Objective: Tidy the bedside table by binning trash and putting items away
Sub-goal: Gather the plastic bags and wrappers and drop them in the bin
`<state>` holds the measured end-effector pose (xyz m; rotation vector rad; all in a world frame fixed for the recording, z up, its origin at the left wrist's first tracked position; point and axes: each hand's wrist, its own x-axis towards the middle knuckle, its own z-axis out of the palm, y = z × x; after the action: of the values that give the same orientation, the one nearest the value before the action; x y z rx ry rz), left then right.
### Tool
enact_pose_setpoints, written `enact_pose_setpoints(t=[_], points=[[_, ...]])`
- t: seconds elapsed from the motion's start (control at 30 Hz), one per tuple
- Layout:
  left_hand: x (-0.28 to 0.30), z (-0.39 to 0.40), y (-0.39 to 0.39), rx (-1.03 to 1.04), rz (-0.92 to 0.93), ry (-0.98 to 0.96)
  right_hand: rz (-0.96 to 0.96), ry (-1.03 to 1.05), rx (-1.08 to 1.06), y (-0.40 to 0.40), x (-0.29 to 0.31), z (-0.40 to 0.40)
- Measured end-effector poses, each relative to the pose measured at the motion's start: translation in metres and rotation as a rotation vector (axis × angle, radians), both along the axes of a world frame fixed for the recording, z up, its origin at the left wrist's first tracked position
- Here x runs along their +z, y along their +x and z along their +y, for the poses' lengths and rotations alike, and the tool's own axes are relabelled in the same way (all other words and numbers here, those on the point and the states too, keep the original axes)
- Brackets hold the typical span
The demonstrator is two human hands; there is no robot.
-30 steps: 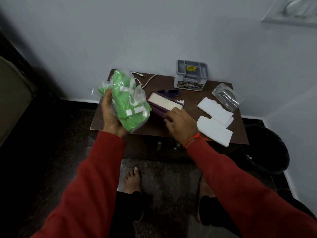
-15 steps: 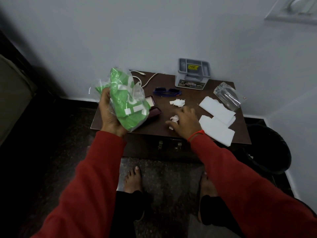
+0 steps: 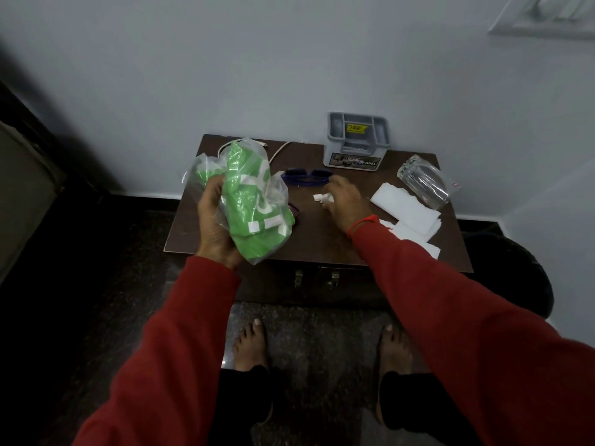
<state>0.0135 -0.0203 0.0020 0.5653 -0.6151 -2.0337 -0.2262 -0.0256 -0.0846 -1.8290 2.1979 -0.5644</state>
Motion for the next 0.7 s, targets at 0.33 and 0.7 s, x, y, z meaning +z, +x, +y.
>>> enact_pose_setpoints(t=[0.33,0.7], points=[[-0.013,0.001,-0.016,-0.087,-0.066,0.040,-0.246,-0.255,0.101,-0.010,0.029,0.084],[-0.032,0.096,-0.163,-0.208,-0.420,-0.067,-1.326,-0.528,-0.429,-0.092,0.099,0.188]])
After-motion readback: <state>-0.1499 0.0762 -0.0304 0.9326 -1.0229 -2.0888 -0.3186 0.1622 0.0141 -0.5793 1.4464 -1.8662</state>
